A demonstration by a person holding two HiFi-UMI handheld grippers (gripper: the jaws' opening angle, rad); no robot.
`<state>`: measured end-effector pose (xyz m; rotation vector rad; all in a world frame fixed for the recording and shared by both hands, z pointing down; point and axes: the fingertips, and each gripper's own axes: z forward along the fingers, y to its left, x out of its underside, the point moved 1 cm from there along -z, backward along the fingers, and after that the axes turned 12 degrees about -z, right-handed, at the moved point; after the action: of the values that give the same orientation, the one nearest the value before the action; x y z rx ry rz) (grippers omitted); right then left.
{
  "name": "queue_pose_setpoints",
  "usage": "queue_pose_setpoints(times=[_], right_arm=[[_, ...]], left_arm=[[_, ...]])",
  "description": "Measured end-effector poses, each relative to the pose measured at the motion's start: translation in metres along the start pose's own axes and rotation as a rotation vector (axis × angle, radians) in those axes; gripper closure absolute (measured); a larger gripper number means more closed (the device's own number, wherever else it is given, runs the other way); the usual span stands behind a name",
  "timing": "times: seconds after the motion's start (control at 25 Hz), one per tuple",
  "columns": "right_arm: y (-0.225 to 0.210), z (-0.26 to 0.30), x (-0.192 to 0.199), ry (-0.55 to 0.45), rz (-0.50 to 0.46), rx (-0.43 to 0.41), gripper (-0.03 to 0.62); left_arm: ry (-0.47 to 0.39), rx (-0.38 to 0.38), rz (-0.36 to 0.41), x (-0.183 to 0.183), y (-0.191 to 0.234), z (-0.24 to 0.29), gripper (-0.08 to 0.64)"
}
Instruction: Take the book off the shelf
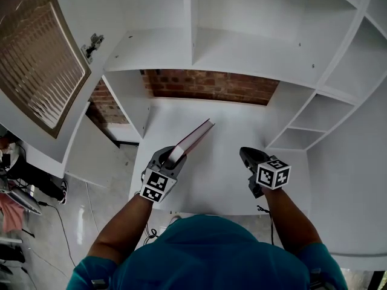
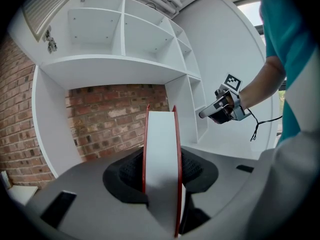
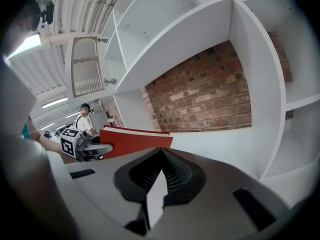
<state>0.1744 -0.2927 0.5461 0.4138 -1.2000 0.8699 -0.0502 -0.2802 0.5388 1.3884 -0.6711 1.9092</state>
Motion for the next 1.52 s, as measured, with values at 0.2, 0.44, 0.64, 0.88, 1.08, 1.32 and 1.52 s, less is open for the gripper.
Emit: queue_pose_setpoints(times=[0.2, 0.44, 0.64, 0.88, 1.08, 1.32, 1.52], right_arm=[[-0.002, 0.004, 0.025, 0.044, 0.014, 0.002, 0.571], [0.005, 0.004, 0.062, 0.123, 0.033, -0.013, 0.571], [0.017, 0.004, 0.091, 0.185, 0.044, -0.040, 0.571], [0.029, 0.003, 0.112, 0.233, 0.048, -0.062, 0.571], [0.030, 0.003, 0.109, 0.230, 0.041, -0.061, 0.571], [0.029, 0.003, 0.104, 0.228, 0.027, -0.066, 0.571], [0.032, 0.003, 0.103, 0.231, -0.003, -0.061, 0.571]], left_arm=[[0.019, 0.006, -0.032, 0.016, -0.003, -0.003, 0.388], [0.041, 0.018, -0.054, 0.031, -0.011, -0.010, 0.388], [0.054, 0.018, -0.079, 0.043, -0.013, -0.021, 0.388], [0.070, 0.022, -0.111, 0.055, -0.019, -0.029, 0.388], [0.073, 0.030, -0.111, 0.056, -0.022, -0.031, 0.388], [0.067, 0.029, -0.113, 0.054, -0.022, -0.032, 0.388], [0.063, 0.031, -0.113, 0.053, -0.022, -0.033, 0.388]])
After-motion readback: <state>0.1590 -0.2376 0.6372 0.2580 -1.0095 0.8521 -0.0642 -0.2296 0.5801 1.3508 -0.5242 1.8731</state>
